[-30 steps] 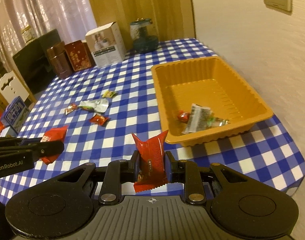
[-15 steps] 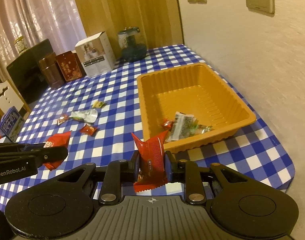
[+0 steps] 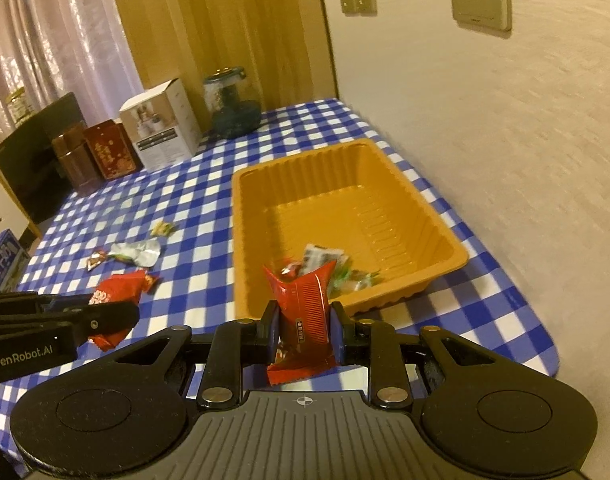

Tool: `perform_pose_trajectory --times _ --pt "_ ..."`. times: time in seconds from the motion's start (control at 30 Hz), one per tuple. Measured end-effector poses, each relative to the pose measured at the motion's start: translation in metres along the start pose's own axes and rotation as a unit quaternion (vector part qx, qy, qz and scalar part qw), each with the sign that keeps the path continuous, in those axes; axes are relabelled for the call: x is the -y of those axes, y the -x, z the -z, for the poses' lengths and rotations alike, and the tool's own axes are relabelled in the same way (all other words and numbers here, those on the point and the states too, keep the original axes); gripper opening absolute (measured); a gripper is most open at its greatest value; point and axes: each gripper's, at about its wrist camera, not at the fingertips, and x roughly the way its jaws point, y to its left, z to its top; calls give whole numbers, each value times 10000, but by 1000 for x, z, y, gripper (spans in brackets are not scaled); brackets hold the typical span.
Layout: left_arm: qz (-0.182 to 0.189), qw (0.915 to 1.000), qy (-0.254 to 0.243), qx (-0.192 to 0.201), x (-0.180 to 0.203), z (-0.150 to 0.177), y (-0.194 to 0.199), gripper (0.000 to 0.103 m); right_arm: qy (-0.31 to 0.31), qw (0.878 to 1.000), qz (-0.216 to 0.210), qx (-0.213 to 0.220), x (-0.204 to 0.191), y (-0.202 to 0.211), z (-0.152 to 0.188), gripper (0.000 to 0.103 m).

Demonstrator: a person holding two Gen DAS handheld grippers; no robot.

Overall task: Organize snacks
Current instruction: 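Carry both red packets over the orange tray and open both grippers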

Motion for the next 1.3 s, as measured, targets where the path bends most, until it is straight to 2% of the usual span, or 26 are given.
perform_pose_trajectory --times 0.5,1.3 --pt "218 9996 -196 -38 29 -26 -38 23 58 9999 118 -8 27 -18 -24 26" --pt "165 9996 -152 -190 36 -52 -104 23 -84 9999 60 -41 56 -71 -65 26"
